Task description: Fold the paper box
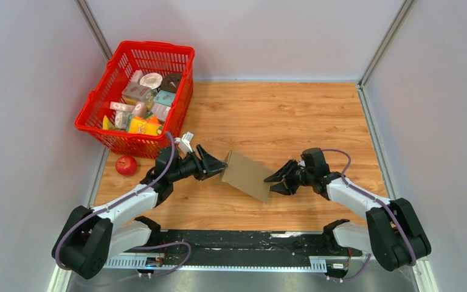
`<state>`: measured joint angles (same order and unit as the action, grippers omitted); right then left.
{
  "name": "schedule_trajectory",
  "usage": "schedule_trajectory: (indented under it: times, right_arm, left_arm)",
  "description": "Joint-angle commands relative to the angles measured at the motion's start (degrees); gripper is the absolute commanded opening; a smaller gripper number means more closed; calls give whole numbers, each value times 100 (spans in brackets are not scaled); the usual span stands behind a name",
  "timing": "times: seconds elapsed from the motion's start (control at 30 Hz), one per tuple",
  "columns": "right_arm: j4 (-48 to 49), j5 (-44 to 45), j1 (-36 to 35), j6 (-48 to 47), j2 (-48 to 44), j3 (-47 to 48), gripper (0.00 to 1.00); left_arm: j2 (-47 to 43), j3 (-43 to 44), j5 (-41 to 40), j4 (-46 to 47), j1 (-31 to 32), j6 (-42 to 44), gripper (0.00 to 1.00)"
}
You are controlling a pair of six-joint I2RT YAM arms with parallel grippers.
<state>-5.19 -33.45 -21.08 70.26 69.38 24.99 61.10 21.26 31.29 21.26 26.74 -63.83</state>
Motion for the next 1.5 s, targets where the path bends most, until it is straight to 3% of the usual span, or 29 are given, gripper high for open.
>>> schedule_trajectory:
  times: [0.0,0.07,0.27,0.43,0.67,0.83,1.03,1.47]
  right_arm:
    - [547,-567,-80,2113,-601,6,42]
    - [572,-514,-19,2562,-628,32,41]
    - [-281,-83,244,2069,-286,674,41]
    - [1221,-311,262,3256,-31,111,41]
    - [1144,-267,324,3732,-214,523,43]
    - [537,-328,508,3205,-162,1078,44]
    - [897,-215,570,4012,-477,744,43]
    - [-87,471,755,4136,-997,779,43]
  left_arm:
    - [262,-455,132,1520,191,-1385,62]
    - [218,-465,-86,1618,217,-1500,61]
    - [314,-25,-326,485,235,-859,62]
    - [780,-201,-325,1643,358,-1464,61]
    - [333,-245,-737,1839,446,-1948,61]
    - [-212,28,-861,767,446,-1536,64]
    - [-484,-174,-1238,986,446,-2211,65]
    - [-1645,-271,-2425,-947,446,-2933,69]
